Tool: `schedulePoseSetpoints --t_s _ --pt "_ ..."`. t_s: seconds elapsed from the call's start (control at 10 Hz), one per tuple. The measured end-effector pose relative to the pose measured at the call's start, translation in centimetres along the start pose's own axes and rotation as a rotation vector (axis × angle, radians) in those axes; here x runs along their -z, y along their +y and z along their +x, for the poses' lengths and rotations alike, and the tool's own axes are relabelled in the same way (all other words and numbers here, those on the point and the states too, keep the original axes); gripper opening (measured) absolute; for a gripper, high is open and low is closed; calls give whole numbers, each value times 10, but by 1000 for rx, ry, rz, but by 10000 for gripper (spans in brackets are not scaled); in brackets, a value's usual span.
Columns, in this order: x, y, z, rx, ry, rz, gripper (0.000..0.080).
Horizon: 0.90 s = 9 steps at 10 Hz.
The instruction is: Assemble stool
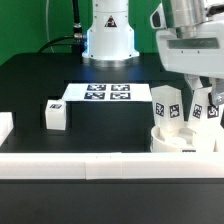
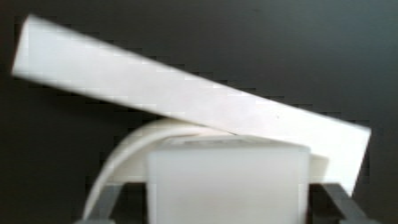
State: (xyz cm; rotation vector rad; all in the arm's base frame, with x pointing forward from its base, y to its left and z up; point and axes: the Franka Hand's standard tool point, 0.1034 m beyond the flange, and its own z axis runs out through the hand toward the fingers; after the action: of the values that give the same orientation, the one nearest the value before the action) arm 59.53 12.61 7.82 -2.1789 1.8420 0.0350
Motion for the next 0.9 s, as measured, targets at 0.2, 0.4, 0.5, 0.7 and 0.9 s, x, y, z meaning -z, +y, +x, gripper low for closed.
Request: schedulePoseSetpoints --t_s 0.2,0.4,0.5,0.7,0.9 --pt "-1 -3 1 -163 -13 7 337" --pt "-1 -3 0 -290 -24 13 413" --pt "-1 -3 -1 -291 -25 12 413" --pt "7 -8 -8 -153 -35 -7 628" --pt "14 -14 -11 -82 -42 5 644"
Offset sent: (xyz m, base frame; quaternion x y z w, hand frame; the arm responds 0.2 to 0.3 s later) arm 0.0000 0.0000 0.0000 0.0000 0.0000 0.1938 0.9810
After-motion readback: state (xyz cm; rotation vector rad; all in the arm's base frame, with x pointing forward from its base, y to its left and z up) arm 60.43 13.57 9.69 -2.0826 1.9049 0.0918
